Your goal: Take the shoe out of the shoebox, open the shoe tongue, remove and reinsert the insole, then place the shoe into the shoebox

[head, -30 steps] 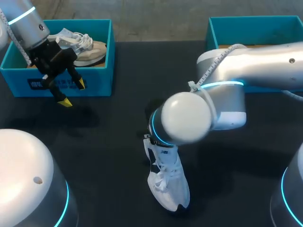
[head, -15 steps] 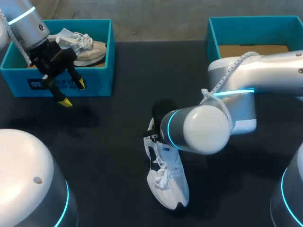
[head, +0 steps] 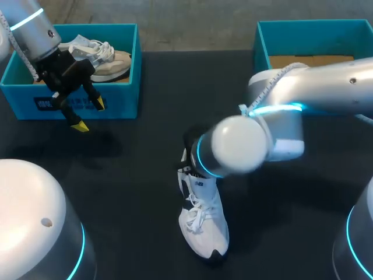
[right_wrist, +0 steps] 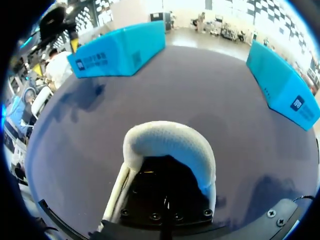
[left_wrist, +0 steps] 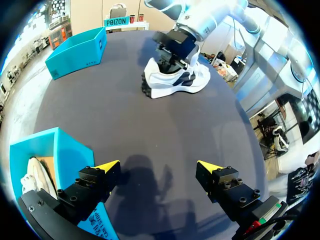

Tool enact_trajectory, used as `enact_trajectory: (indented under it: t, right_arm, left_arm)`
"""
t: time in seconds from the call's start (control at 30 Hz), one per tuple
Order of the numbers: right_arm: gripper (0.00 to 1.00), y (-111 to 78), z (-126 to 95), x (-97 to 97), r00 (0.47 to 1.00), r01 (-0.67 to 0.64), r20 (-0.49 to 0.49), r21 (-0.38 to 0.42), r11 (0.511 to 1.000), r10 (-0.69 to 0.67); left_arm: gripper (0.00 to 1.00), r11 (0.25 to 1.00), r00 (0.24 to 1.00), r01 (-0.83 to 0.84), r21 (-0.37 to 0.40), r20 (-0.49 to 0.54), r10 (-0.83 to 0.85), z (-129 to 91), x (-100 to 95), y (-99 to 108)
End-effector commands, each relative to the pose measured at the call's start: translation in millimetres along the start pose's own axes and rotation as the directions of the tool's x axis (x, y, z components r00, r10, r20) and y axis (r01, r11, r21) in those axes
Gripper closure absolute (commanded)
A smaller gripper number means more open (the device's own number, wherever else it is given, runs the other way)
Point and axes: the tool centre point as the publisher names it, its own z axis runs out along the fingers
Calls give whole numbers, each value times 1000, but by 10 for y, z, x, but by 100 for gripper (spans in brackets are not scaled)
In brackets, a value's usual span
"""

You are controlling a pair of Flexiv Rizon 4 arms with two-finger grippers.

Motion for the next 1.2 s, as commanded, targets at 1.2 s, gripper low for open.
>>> enact_trajectory:
  t: [1.2]
  right_arm:
    - [100, -164, -397, 124, 994, 6, 104, 157, 988, -23]
  left_arm:
    - [0, 1000, 1000, -2, 1, 0, 2, 2, -1, 7]
